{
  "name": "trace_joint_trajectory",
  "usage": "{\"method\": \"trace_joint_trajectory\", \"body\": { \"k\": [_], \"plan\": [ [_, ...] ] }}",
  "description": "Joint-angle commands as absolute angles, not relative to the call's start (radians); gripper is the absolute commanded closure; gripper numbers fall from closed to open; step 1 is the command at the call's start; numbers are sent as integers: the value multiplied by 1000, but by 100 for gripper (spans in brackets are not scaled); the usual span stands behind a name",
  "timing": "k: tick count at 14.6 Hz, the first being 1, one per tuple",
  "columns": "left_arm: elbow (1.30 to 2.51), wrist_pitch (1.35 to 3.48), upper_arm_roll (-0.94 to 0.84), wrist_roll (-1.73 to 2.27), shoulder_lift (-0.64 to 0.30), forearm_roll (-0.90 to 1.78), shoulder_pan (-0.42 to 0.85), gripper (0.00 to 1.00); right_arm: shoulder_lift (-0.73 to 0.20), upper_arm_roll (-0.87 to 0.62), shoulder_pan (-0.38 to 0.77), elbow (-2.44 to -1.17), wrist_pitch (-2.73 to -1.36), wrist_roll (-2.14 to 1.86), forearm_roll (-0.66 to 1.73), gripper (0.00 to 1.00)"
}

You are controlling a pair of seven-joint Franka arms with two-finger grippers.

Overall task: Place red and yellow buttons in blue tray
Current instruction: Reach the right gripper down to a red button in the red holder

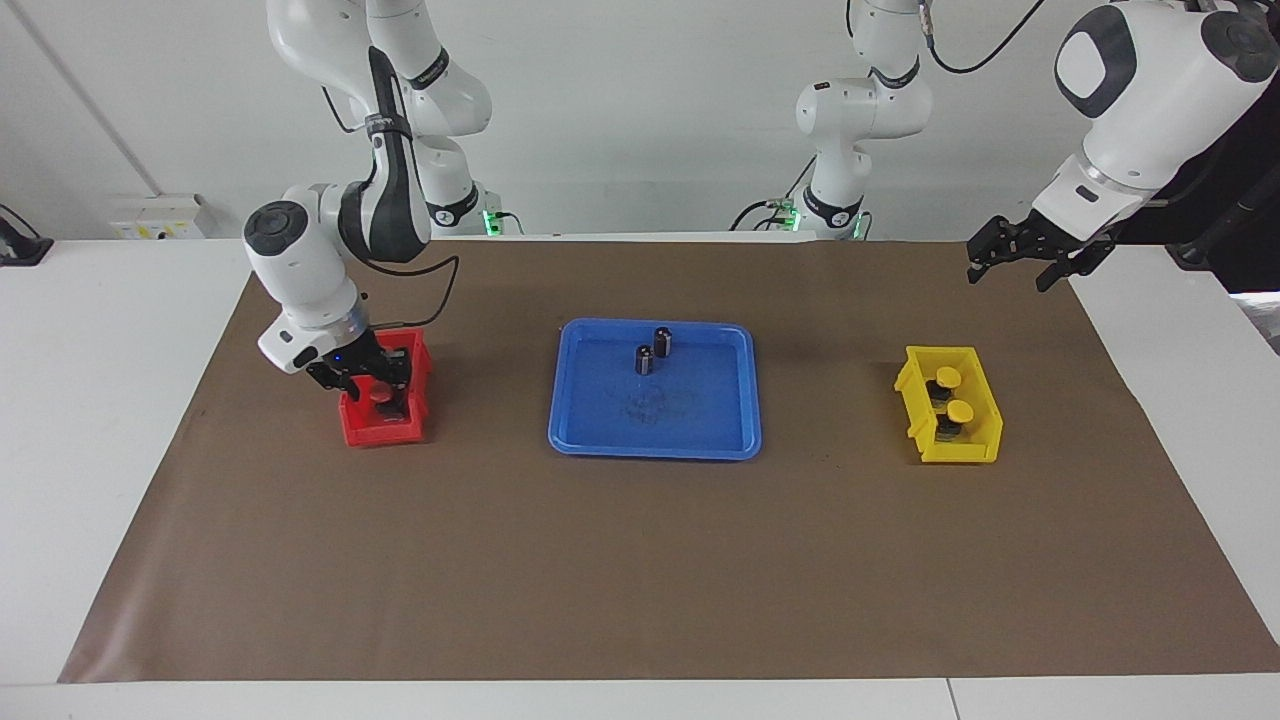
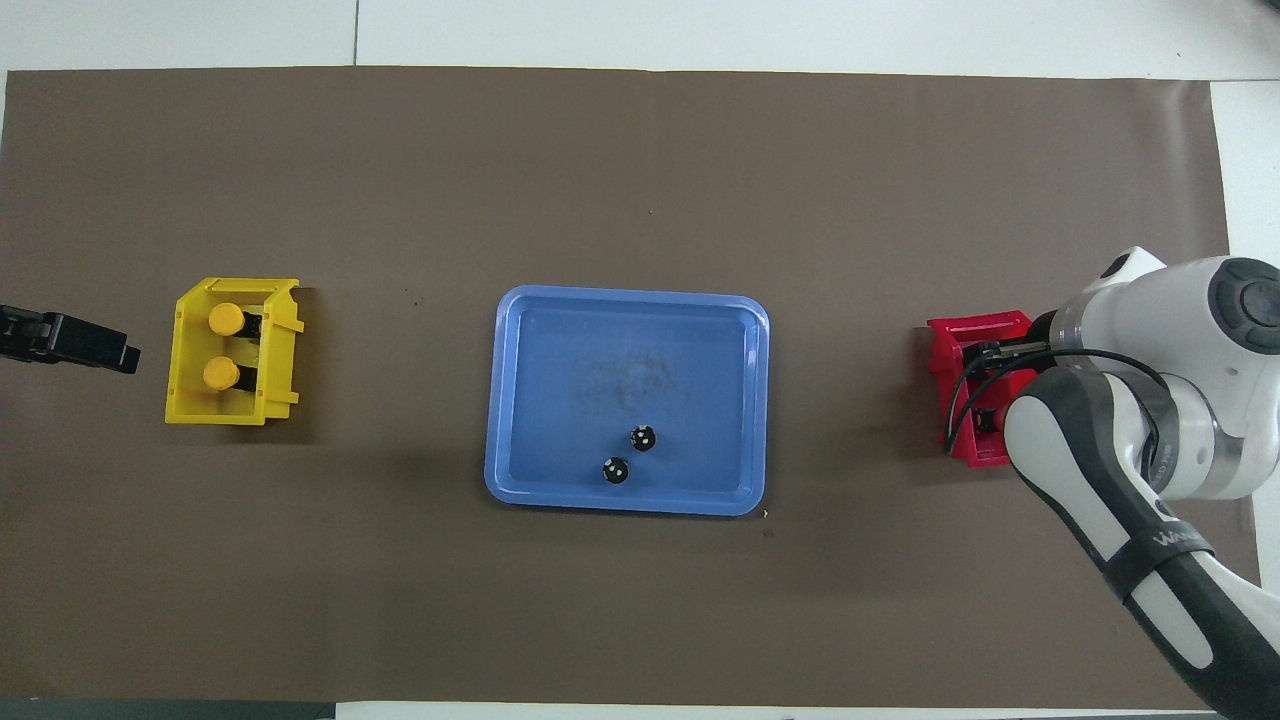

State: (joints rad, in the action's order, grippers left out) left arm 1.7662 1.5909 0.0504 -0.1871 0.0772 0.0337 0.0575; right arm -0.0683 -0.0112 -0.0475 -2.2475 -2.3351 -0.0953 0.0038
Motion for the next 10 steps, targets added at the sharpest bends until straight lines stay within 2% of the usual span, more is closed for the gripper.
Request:
{"method": "trace_joint_trajectory", "body": {
  "k": [1, 4, 7, 10],
  "plan": [
    [1798, 1646, 41, -126, 97, 49, 83, 0, -69, -17, -58, -2255, -2358, -126, 17, 37],
    [1864, 1736, 43, -130, 123, 49, 86, 0, -74, -17, -55, -2244, -2347, -129, 17, 60],
    [1867, 1744, 46, -137, 126, 49, 83, 0, -87, -17, -51, -2183, -2285, -127, 17, 80],
    [1868, 1718, 49, -137, 129, 49, 83, 0, -110, -18, -49, -1975, -2044, -127, -3, 80]
  ]
}}
